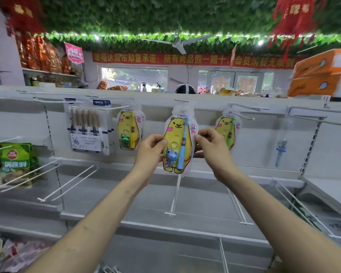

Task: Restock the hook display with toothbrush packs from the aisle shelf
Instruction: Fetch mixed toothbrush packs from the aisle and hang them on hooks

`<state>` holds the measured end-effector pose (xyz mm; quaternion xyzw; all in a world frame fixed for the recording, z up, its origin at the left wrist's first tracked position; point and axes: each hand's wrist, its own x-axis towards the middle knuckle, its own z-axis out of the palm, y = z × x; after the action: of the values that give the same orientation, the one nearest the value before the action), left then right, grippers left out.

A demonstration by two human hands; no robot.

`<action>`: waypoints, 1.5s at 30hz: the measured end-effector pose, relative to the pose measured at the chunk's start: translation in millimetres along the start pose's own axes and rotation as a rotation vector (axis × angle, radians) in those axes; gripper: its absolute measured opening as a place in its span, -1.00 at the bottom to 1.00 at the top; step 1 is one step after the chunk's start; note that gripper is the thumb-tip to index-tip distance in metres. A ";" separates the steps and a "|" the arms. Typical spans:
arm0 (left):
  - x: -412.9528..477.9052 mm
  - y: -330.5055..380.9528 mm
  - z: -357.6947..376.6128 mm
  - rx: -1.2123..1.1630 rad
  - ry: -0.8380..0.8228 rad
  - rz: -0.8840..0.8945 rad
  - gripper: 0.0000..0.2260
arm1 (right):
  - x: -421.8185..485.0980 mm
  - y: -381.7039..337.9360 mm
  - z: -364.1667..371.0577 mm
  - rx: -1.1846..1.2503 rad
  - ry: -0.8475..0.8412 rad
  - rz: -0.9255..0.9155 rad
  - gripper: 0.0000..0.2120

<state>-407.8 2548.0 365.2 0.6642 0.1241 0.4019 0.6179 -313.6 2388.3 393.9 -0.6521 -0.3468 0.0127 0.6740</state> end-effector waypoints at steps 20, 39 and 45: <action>119.9 -42.7 12.0 0.204 -0.080 0.039 -0.98 | 98.1 50.0 22.9 -0.154 0.163 0.093 -0.83; 9.0 -30.2 82.6 0.826 -0.241 0.609 -0.70 | -5.0 63.7 -73.1 -0.888 0.097 -0.044 -0.76; -68.0 -42.1 178.3 1.039 -0.467 0.622 -0.45 | -93.7 51.6 -178.3 -1.406 0.132 -0.039 -0.58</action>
<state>-315.2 2383.1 316.0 0.9514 -0.0333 0.2949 0.0817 -275.9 2196.8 322.1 -0.9261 -0.2427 -0.2660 0.1128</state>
